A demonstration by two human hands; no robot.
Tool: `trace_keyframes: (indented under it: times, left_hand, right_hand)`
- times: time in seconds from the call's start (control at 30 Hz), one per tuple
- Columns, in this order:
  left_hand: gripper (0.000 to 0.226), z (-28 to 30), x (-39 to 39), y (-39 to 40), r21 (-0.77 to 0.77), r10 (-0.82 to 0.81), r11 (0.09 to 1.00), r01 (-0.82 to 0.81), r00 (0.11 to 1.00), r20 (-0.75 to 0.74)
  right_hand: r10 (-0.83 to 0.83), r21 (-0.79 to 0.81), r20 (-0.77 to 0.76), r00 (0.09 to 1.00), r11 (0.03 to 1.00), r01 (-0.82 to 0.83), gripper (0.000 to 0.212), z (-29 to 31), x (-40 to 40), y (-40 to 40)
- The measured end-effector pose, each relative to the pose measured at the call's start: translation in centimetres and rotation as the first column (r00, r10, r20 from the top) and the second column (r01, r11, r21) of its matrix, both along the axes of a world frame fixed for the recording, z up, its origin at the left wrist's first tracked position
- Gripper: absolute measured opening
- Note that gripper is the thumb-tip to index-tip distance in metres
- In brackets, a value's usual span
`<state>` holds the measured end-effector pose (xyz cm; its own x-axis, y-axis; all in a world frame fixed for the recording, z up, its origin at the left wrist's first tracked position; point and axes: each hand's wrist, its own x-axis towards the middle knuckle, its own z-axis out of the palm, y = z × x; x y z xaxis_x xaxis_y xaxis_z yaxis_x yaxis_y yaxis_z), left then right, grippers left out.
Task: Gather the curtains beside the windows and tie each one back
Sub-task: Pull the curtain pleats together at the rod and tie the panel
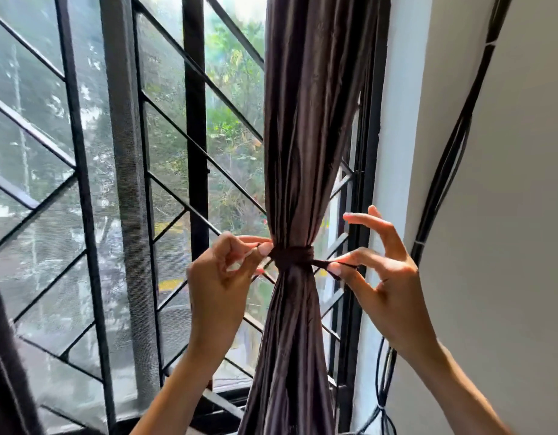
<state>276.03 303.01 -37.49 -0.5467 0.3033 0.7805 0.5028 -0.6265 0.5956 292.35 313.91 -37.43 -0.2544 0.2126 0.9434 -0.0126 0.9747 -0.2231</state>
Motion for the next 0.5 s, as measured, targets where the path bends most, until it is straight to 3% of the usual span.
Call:
trace_keyframes:
  times: [0.13, 0.23, 0.37, 0.5]
  left_hand:
    - [0.026, -0.1, -0.2, 0.3, 0.023, 0.216, 0.976, -0.215, 0.975, -0.052]
    - [0.027, -0.2, -0.2, 1.5, -0.004, 0.243, 0.970, -0.243, 0.970, -0.006]
    - [0.029, -0.4, 1.2, 4.2, -0.017, 0.044, 0.999, -0.042, 0.987, 0.156]
    - [0.029, -0.5, 2.8, 6.3, 0.010, -0.109, 0.994, 0.110, 0.970, 0.219]
  right_hand:
    - [-0.022, 0.027, 0.033, 0.999, 0.999, 0.021, 0.028, -0.1, 1.5, 1.9]
    - [-0.014, 0.028, 0.010, 1.000, 1.000, 0.013, 0.027, -0.5, 0.9, 3.4]
    - [-0.062, 0.039, -0.039, 0.997, 0.997, 0.064, 0.022, -1.1, -0.5, 4.8]
    - [-0.118, -0.002, -0.129, 0.985, 0.993, 0.119, 0.011, -1.6, -0.2, 5.4]
